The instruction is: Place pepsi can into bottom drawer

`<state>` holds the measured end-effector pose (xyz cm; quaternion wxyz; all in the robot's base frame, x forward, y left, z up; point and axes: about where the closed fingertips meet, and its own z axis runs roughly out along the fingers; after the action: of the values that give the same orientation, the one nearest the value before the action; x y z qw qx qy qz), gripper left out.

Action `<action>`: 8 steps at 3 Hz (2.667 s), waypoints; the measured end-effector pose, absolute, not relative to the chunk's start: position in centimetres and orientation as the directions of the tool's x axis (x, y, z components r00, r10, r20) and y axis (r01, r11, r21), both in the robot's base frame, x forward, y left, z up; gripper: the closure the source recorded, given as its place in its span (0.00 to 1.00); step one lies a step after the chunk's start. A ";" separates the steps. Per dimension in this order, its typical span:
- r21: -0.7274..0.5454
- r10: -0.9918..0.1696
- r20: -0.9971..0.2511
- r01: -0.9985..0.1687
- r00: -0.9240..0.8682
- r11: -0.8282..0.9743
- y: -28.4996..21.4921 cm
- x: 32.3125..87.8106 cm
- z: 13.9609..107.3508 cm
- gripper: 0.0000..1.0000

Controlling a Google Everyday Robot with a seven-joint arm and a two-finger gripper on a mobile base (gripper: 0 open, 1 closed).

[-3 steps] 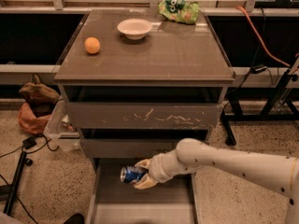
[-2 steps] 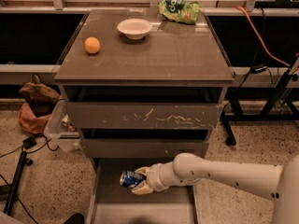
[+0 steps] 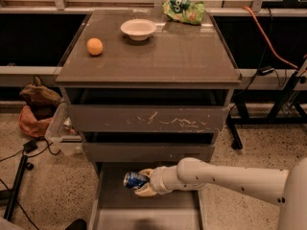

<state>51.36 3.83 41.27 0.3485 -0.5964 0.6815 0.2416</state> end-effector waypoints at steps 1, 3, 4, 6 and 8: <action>-0.057 -0.651 -0.754 -0.978 -0.088 0.199 3.0 51.0 37.9 1.00; 0.026 -0.656 -0.721 -0.956 -0.221 0.293 -0.5 50.8 28.0 1.00; 0.074 -0.635 -0.726 -0.948 -0.264 0.310 -1.3 51.4 24.2 1.00; 0.196 -0.528 -0.779 -0.931 -0.338 0.308 -0.9 53.3 17.4 1.00; 0.199 -0.545 -0.763 -0.929 -0.347 0.313 -0.5 53.4 16.9 1.00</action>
Offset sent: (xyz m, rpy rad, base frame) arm -0.0108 -0.0579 -0.1534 -0.0463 0.1254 -0.1724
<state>53.43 -0.52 16.94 0.2962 -0.4885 0.7541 0.3238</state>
